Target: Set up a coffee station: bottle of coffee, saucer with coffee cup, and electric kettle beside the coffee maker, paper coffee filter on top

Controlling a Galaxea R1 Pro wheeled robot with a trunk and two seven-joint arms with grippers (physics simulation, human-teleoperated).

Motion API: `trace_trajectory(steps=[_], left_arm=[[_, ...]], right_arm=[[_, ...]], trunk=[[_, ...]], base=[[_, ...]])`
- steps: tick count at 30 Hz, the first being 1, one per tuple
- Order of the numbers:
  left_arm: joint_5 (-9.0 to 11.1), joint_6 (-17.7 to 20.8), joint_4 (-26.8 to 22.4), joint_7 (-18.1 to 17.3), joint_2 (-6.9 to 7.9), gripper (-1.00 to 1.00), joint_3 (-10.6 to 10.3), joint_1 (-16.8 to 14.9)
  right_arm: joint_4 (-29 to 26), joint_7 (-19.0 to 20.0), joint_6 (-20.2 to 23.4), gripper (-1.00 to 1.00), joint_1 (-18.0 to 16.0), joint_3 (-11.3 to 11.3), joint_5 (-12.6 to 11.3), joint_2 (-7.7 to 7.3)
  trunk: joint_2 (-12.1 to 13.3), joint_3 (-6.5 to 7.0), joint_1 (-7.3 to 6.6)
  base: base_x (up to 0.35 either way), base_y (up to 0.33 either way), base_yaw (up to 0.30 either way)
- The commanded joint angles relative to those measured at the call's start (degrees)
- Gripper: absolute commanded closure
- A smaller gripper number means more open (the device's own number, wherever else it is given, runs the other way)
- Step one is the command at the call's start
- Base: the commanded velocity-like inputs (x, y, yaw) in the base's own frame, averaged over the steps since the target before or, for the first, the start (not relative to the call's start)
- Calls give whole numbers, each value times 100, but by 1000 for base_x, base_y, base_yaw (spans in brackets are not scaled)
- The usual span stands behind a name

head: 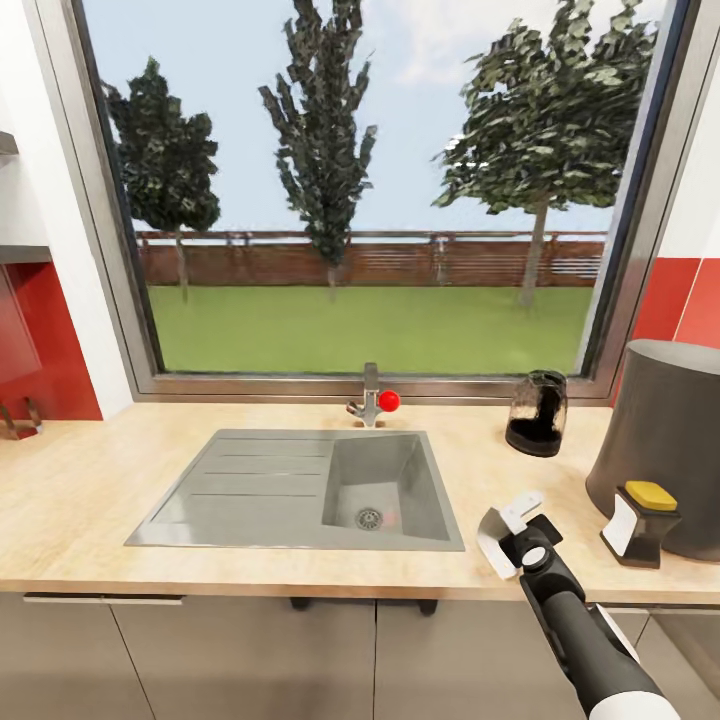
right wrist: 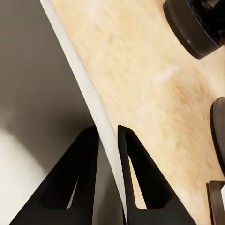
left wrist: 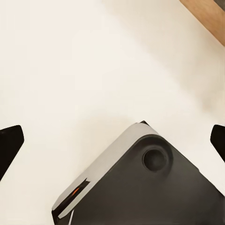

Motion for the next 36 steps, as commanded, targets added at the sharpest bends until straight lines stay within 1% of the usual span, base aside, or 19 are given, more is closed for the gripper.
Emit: trace_trajectory(steps=[1,23,29,31,33,34,36], left_arm=[[59,6,-6,-52,-2,-100,16,0],[58,6,-9,-52,-2,-100,16,-3],[58,6,-14,-52,-2,-100,16,1],[58,6,-14,-52,-2,-100,16,1],[58,6,-14,-52,-2,-100,16,0],[58,9,-14,-52,-2,-100,16,1],[58,11,-14,-52,-2,-100,16,-1]], right_arm=[[-6,56,28,100,0,-5,-7,1],[-3,55,36,100,0,-13,-7,1],[-36,40,32,100,0,-13,-11,8],[-116,47,37,100,0,-15,-29,11],[-341,62,79,100,0,-21,-68,20],[-511,67,107,100,0,-25,-128,26],[-895,70,210,100,0,-52,-381,32]], trunk=[[-5,-8,1],[-5,-8,1],[236,100,-131],[316,136,-174],[396,172,-218],[436,189,-240],[516,225,-284]], base=[[0,0,0],[0,0,0],[0,0,0],[0,0,0],[0,0,0],[0,0,0],[0,0,0]])
